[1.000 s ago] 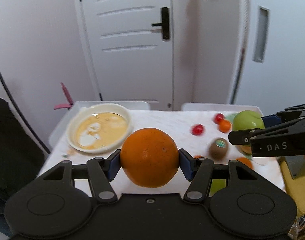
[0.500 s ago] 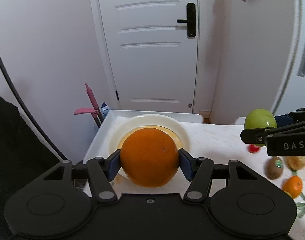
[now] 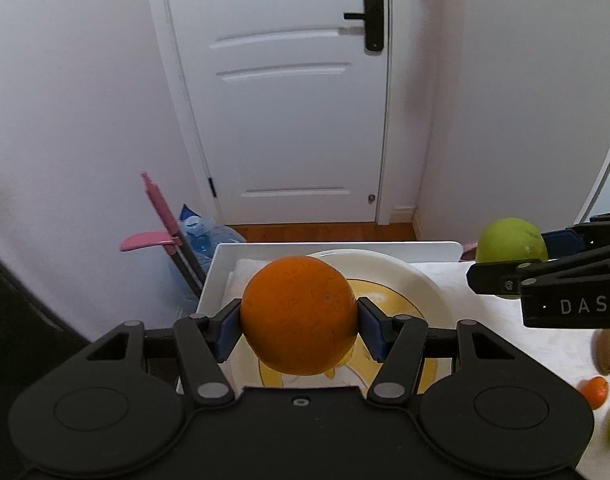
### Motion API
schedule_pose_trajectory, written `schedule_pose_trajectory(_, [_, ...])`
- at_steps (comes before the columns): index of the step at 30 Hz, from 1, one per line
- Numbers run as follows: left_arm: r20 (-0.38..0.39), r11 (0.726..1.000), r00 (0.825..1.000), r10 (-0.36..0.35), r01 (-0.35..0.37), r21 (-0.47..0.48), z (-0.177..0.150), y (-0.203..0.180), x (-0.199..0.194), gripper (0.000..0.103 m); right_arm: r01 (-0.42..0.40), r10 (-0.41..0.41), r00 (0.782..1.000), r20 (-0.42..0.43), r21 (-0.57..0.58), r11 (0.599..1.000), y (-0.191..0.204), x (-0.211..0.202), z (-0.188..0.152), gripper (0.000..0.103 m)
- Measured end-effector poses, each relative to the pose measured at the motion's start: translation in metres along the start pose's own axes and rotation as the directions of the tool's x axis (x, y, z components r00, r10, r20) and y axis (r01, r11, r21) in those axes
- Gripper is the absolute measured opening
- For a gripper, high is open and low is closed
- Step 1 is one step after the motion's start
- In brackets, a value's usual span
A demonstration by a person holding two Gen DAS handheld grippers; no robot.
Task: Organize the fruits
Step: 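Carry the orange and green apple toward the duck plate with both tools, then release the orange onto the plate with the left tool while the right tool releases the apple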
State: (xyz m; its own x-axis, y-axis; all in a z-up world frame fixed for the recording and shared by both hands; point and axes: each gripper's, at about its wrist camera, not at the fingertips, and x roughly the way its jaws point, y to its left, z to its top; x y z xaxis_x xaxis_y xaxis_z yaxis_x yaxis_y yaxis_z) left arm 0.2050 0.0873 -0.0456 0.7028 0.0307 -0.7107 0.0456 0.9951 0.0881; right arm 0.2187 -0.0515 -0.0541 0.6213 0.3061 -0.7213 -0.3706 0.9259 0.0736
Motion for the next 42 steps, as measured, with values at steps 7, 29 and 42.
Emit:
schedule_pose_trajectory(7, [-0.025,0.998,0.999,-0.04,0.041,0.04,0.004,0.008,0.044,0.064,0.024,-0.023,0.999,-0.034,0.037,0.999,0.003,0.035,0.009,0.07])
schedule_pose_trajectory(29, [-0.073,0.994,0.995,-0.071,0.077,0.077,-0.002,0.008,0.097,0.066,0.05,-0.044,0.997,-0.071,0.084,0.995,-0.001,0.061,0.007,0.07])
schedule_pose_trajectory(42, [-0.023,0.994,0.998,-0.052,0.054,0.093,-0.005,0.017,0.063,0.098,0.024,-0.022,0.999,-0.05,0.031,0.999,0.003,0.059,0.016,0.07])
